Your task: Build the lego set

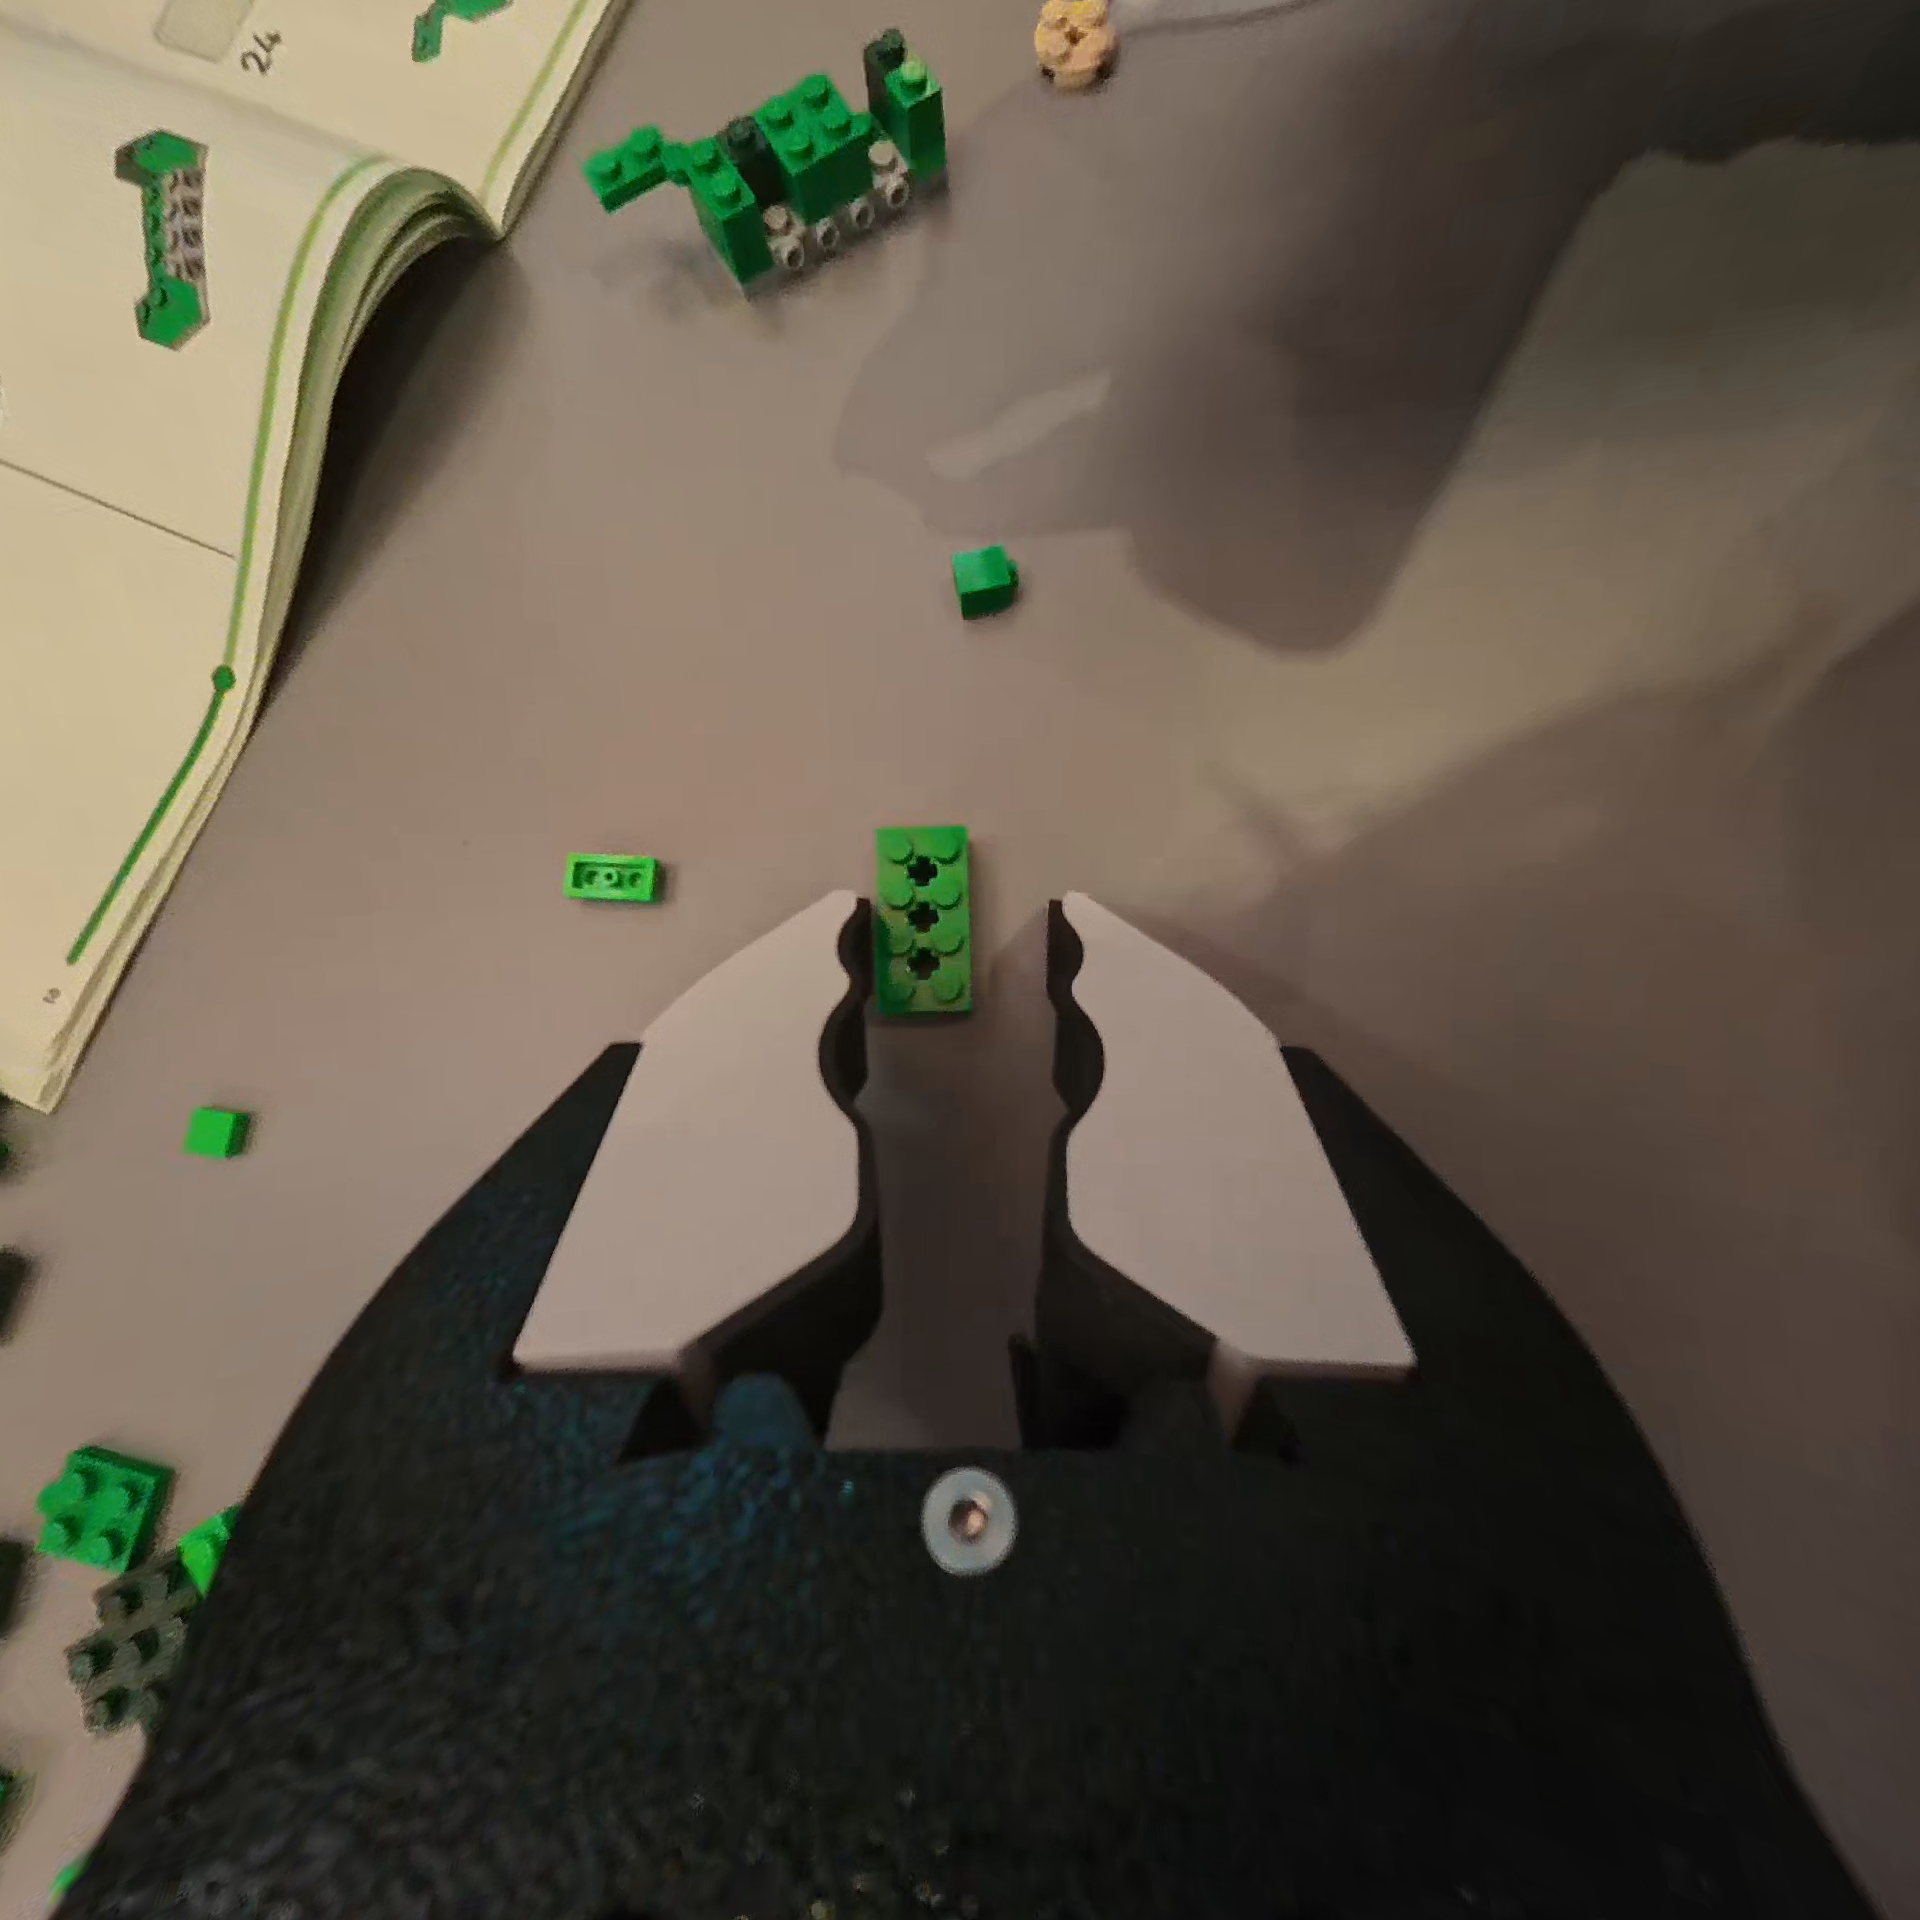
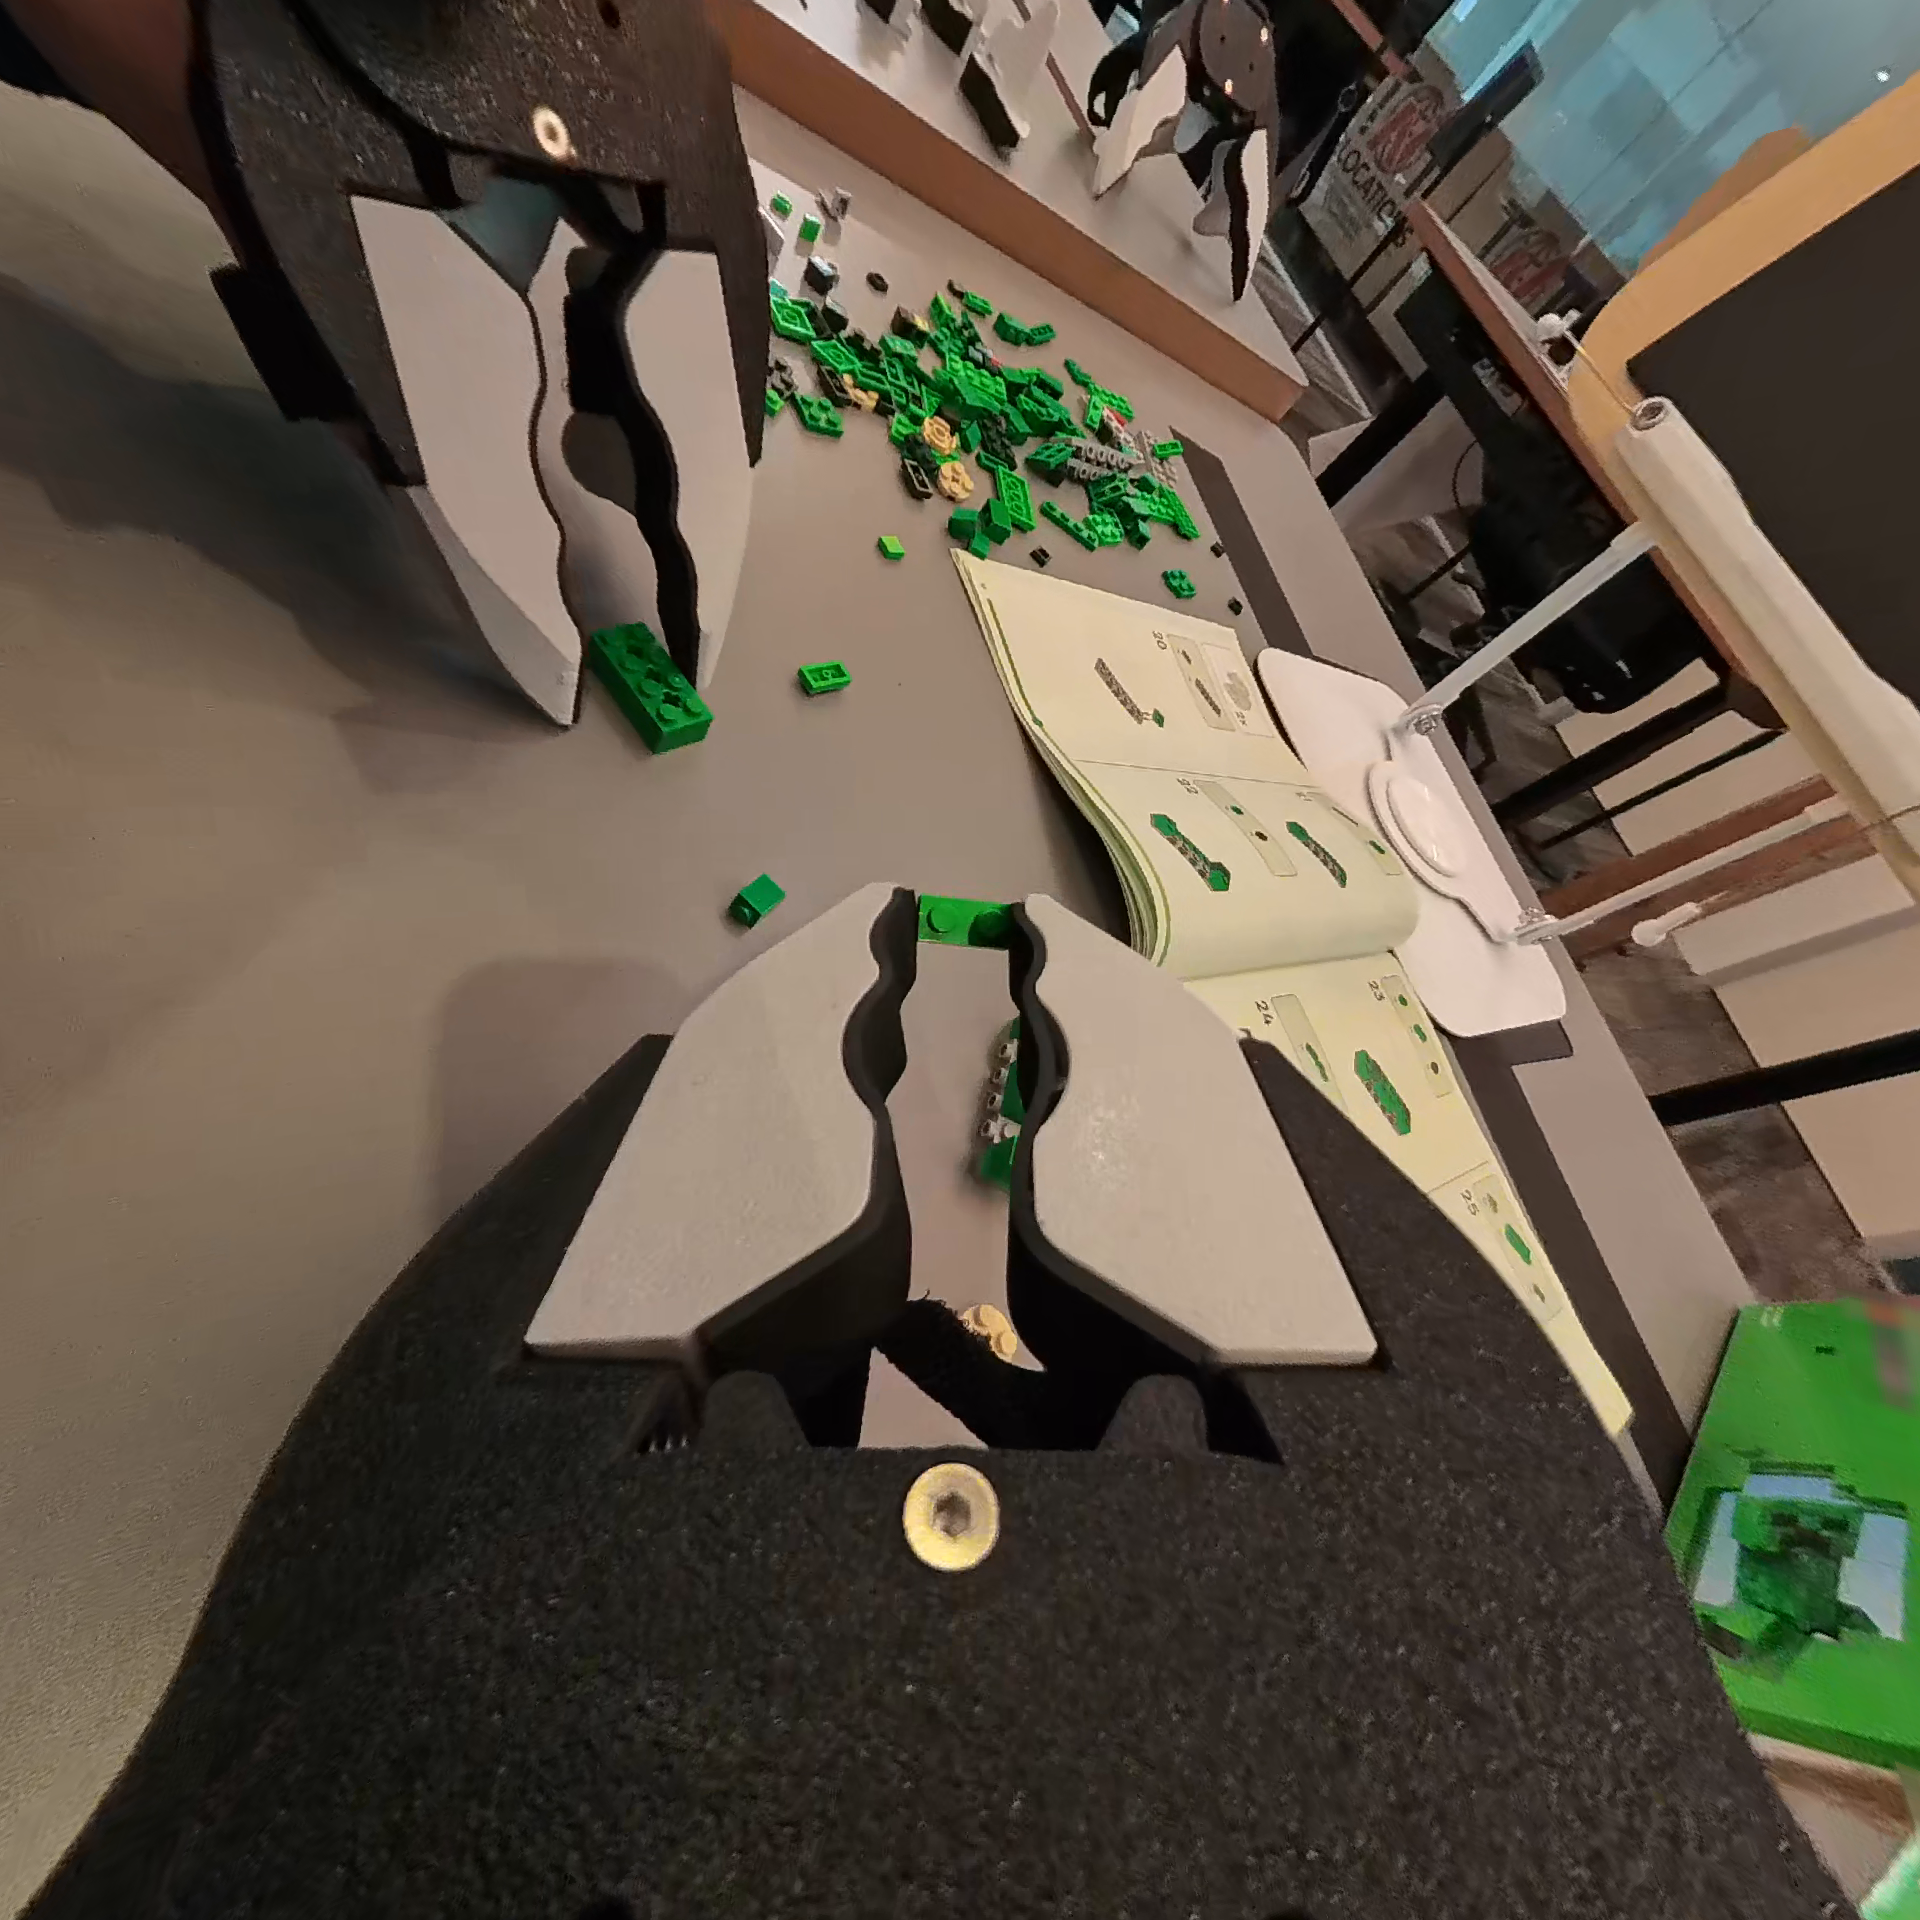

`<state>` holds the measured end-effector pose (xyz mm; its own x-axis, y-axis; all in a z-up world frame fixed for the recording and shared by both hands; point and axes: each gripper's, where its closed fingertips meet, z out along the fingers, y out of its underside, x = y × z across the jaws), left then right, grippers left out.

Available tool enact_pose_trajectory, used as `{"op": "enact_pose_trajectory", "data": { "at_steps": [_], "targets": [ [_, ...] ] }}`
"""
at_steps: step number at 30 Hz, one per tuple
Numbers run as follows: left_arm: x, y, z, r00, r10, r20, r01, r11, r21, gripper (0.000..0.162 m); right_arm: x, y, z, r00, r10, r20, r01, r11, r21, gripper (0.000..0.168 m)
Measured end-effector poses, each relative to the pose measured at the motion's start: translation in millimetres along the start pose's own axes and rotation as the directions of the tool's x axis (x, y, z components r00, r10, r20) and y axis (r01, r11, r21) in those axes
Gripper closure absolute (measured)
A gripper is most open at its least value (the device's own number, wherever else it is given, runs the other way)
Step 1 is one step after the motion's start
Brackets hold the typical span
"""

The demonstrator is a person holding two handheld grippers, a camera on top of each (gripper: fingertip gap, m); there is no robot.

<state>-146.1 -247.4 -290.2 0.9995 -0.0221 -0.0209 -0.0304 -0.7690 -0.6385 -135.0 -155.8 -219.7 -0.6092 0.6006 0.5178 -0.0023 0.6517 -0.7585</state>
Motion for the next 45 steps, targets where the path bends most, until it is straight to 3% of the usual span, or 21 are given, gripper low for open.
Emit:
{"op": "enact_pose_trajectory", "data": {
  "at_steps": [2,3,7,14,20,33,45],
  "targets": [
    [-0.8,-0.1,0.6,1.0,-0.023,-0.01,0.023,1.0,0.003,0.135,-0.1,-0.4,-0.5,1.0,0.007,0.007,-0.007,1.0,0.006,0.152],
    [-1.7,-0.1,0.7,1.0,-0.019,-0.009,0.019,1.0,0.004,0.145,-0.4,-0.8,-0.5,1.0,0.01,0.012,-0.01,1.0,0.01,0.152],
    [-1.9,-3.4,1.6,1.0,0.022,-0.005,-0.022,1.0,0.004,0.146,-5.8,-5.1,0.3,0.998,0.01,0.065,-0.012,0.999,0.029,0.152],
    [19.3,-33.2,-4.8,0.986,0.118,-0.116,-0.117,0.993,0.012,0.146,-38.5,-28.0,3.0,0.925,0.035,0.378,-0.065,0.996,0.065,0.152],
    [29.3,-48.8,-7.1,0.974,0.169,-0.151,-0.168,0.986,0.021,0.146,-49.4,-24.1,3.8,0.847,0.047,0.53,-0.021,0.998,-0.054,0.152],
    [37.5,-69.9,-5.7,0.97,0.191,-0.149,-0.173,0.977,0.122,0.146,-52.1,-16.1,5.6,0.797,-0.004,0.604,0.142,0.973,-0.18,0.152],
    [41.7,-73.2,-8.2,0.968,0.179,-0.175,-0.15,0.975,0.164,0.146,-52.6,-17.6,2.3,0.777,-0.057,0.626,0.221,0.957,-0.187,0.152]
  ]
}}
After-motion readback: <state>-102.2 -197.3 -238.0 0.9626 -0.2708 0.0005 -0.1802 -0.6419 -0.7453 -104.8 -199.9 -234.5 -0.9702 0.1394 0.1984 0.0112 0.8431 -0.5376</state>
